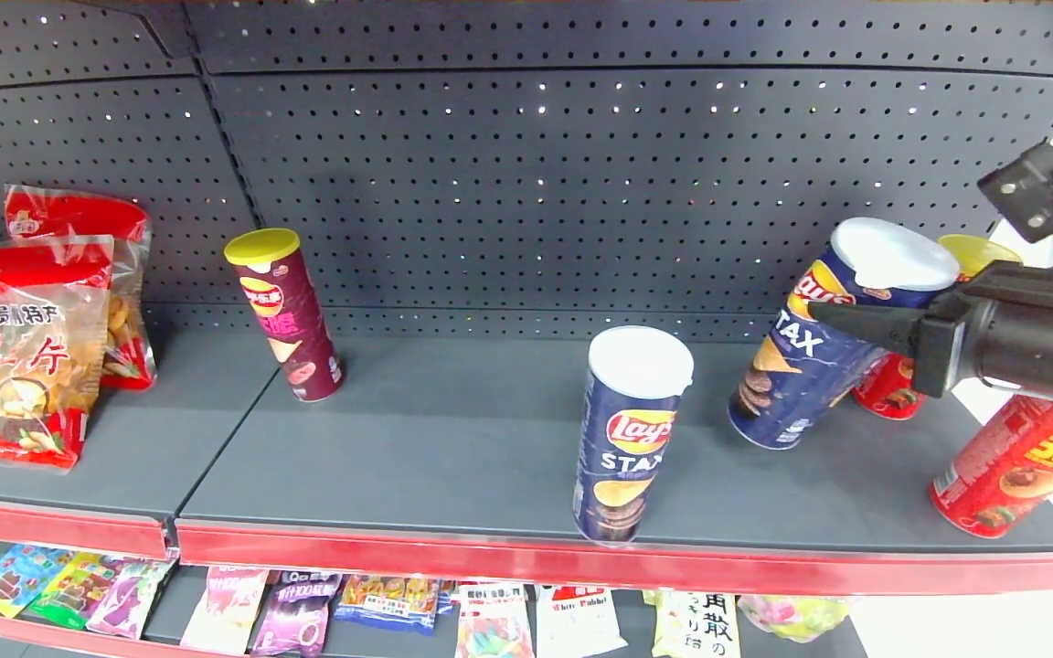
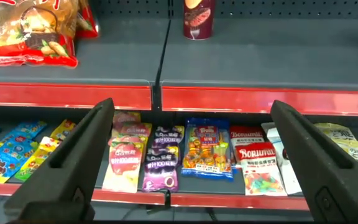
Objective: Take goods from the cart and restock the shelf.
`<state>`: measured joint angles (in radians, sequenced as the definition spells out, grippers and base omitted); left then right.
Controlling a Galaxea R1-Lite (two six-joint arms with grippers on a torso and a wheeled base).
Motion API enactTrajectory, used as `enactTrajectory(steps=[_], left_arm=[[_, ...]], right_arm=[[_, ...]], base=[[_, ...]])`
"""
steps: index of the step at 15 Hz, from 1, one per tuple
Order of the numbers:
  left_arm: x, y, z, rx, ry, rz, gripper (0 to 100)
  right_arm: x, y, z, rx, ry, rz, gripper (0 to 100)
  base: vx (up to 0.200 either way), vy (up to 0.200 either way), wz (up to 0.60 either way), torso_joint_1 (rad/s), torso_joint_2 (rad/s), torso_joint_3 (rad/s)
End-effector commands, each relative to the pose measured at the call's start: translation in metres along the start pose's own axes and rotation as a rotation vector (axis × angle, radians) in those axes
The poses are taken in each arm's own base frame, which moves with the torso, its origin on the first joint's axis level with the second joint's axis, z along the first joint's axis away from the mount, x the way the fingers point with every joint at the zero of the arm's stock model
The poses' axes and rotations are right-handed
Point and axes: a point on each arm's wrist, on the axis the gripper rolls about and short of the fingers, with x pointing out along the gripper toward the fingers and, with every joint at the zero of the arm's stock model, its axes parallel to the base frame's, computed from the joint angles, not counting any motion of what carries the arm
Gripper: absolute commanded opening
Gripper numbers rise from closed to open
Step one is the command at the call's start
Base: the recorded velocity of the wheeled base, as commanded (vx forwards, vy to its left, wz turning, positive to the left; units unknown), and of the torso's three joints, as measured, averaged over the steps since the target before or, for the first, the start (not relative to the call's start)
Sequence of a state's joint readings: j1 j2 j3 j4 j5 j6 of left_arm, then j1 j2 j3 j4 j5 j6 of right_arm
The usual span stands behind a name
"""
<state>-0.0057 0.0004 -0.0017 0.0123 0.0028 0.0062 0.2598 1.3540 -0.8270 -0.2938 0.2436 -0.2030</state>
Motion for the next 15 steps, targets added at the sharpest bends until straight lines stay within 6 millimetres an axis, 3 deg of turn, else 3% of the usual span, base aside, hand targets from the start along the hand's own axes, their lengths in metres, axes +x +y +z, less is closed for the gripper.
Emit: enactTrajectory(steps=[1,3,6,15], left_arm=[[0.0,0.0,0.0,0.0,0.0,0.0,100],[0.0,0.0,0.0,0.0,0.0,0.0,100],[0.0,0.0,0.0,0.0,0.0,0.0,100],[0.0,0.0,0.0,0.0,0.0,0.0,100]], right_arm=[[0.038,0.0,-0.008,-0.01,0.019,0.056,0],[0.067,-0.006,-0.015,-0.054,-0.004,0.083,0],[0.093,-0.013,-0.005,-0.06,-0.025,0.086,0],[0.134,0.008,0.008,-0.064,0.018,0.184,0]], base=[[0.0,0.0,0.0,0.0,0.0,0.0],[0.0,0.0,0.0,0.0,0.0,0.0],[0.0,0.0,0.0,0.0,0.0,0.0],[0.0,0.0,0.0,0.0,0.0,0.0]])
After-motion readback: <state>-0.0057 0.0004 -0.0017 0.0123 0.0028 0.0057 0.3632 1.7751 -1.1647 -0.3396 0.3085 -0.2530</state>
